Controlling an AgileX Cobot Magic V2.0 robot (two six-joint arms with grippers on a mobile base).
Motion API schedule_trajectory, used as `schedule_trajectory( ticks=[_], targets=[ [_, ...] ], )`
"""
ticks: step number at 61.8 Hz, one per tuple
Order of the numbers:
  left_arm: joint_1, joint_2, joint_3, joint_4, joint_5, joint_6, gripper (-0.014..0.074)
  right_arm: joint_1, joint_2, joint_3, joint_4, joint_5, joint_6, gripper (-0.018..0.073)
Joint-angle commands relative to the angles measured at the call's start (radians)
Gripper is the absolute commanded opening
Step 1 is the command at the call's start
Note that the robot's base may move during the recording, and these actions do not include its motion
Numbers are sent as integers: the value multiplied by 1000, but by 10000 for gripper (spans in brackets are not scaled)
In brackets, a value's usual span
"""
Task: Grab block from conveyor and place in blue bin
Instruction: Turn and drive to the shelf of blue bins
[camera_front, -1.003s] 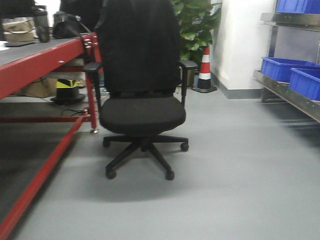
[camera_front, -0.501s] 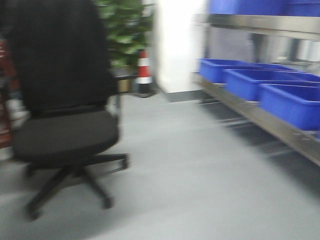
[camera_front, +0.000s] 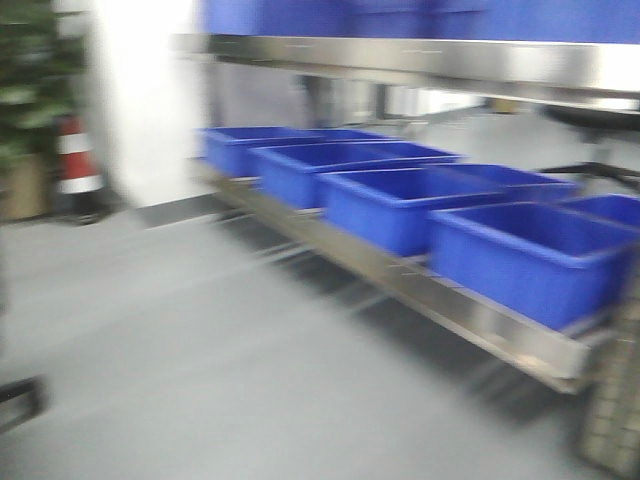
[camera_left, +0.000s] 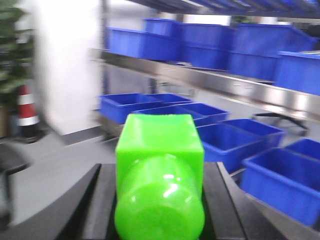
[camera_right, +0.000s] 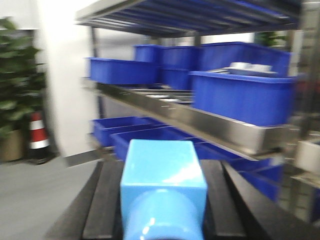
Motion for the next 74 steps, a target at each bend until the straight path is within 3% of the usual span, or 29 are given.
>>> schedule_trajectory(
  ticks=[1,74],
  targets=[
    [-3,-5,-2,2,-17,-9,-111,1,1,2,-2,-23,-8,-162],
    [-3,-5,-2,2,-17,-9,-111,1,1,2,-2,-23,-8,-162]
  ],
)
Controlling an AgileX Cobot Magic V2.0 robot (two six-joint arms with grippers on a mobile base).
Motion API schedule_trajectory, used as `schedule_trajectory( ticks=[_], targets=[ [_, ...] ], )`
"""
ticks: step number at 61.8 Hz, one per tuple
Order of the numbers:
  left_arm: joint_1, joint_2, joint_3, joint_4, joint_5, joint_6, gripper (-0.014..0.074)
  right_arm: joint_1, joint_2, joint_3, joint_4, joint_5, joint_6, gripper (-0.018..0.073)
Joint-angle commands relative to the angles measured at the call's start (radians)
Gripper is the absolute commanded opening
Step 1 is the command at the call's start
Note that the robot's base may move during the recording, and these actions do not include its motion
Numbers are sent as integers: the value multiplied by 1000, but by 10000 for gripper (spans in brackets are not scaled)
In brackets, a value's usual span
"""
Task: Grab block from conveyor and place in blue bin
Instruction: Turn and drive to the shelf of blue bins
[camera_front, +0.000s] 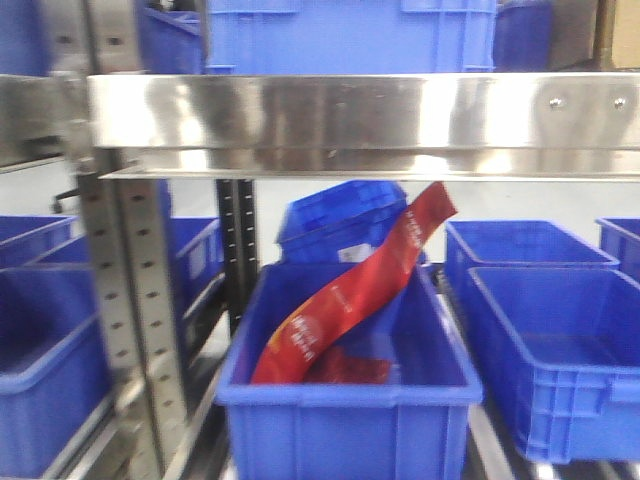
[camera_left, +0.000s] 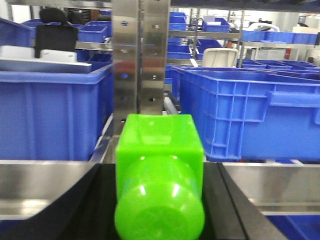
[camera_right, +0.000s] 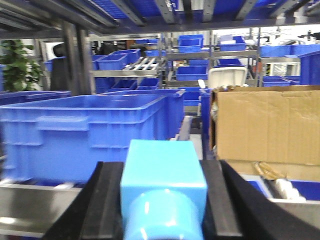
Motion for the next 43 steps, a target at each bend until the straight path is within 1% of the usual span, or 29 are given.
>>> schedule_trajectory(
  ticks=[1,43],
  targets=[
    [-3,-5,-2,2,-17,-9,-111,1,1,2,-2,-23,-8,-162],
    [-3,-5,-2,2,-17,-9,-111,1,1,2,-2,-23,-8,-162]
  ],
)
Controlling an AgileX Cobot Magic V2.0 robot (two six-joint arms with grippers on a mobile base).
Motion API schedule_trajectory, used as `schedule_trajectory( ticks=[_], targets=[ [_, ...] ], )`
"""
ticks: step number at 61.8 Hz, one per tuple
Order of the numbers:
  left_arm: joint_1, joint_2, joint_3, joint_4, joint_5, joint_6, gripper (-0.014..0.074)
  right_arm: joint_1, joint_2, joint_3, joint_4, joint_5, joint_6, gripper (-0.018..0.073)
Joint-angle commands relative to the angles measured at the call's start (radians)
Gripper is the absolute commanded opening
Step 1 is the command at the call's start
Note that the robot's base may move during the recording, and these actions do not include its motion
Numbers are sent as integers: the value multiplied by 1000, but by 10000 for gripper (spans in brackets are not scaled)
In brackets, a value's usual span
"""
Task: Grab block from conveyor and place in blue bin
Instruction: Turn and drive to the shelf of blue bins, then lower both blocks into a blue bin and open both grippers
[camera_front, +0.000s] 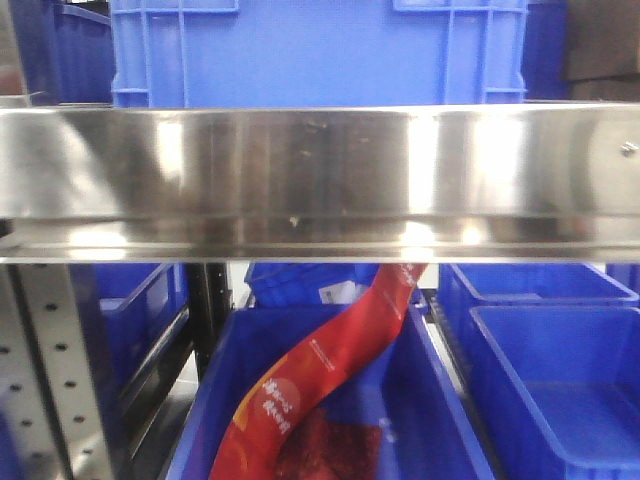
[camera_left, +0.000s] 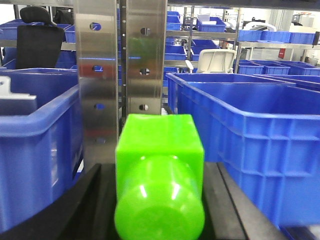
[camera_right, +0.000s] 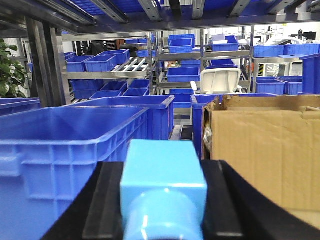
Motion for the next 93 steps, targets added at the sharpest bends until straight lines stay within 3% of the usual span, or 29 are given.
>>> schedule_trajectory(
  ticks=[1,78,84,93],
  targets=[
    [-3,-5,-2,2,-17,-9,-111,1,1,2,-2,-23,-8,-162],
    [-3,-5,-2,2,-48,-9,-111,1,1,2,7,-35,-8,-162],
    [-3,0,-2,-31,-59,-9,-111,1,6,0,7,-32,-8,-162],
    [-90,33,-11,-33,-143,-9,-111,4,67,-57,7,-31,-11,-162]
  ],
)
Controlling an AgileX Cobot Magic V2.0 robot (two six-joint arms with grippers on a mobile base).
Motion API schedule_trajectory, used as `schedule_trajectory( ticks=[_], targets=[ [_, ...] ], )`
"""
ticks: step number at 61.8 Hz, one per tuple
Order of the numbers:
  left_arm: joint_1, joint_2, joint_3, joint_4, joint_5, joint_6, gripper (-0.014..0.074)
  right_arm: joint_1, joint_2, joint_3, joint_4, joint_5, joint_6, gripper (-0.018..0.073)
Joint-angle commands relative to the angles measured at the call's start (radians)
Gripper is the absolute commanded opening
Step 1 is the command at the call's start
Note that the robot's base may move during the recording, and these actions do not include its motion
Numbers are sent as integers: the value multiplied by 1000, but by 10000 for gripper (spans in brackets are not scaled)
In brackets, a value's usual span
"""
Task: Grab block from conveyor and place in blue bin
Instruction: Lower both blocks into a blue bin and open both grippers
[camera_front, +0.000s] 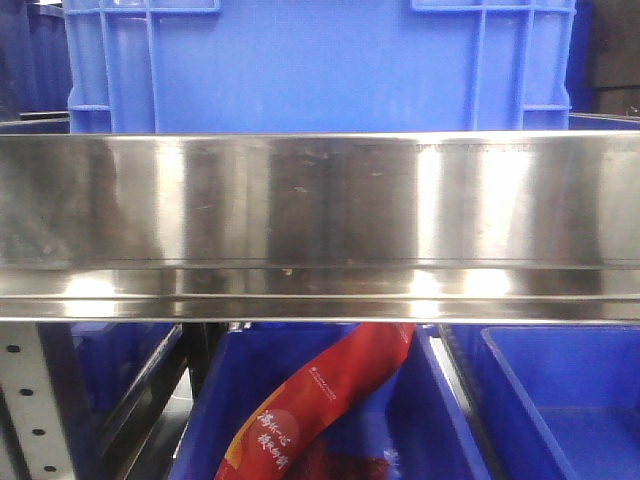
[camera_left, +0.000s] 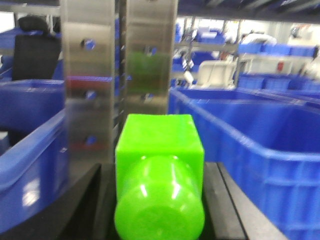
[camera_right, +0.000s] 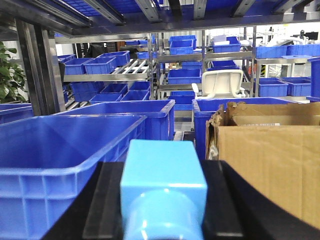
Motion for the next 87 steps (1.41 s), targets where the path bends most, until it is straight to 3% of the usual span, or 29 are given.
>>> schedule_trajectory(
  ticks=[1,10,18,34,41,47,55,68,72,77,87],
  targets=[
    [-70,36,-17,-9,-69,-9,-111,4,53,-48,-1,-23,-11,-162],
    [-183,149,-73,14,-67,-9,-111,8,182,-131,-1,-23,-51,-162],
    [-248,265,-158,17,-67,-9,-111,52,305,-218,-1,-23,-55,-162],
    [-292,534,-391,17,-58,-9,-111,242,594,-418,-1,-39,-55,-162],
    [-301,641,-490,-30,-58,-9,-111,304,719,-490,-1,-94,-55,-162],
    [-324,726,-563,-33,-58,-9,-111,330,797,-526,-1,-146,-55,-162],
    [-382,859,-663,45,-54,-9,-111,344,879,-563,-1,-154,-55,-162],
    [-437,1003,-778,42,0,-9,-111,344,947,-563,1,-176,-55,-155],
    [-438,1023,-791,37,0,-9,-106,344,961,-563,24,-176,-55,-99],
    [-438,1035,-794,35,2,-9,-39,344,972,-563,41,-176,-53,69],
    [-438,1036,-794,35,9,-9,300,344,985,-563,50,-180,-53,456]
  ],
)
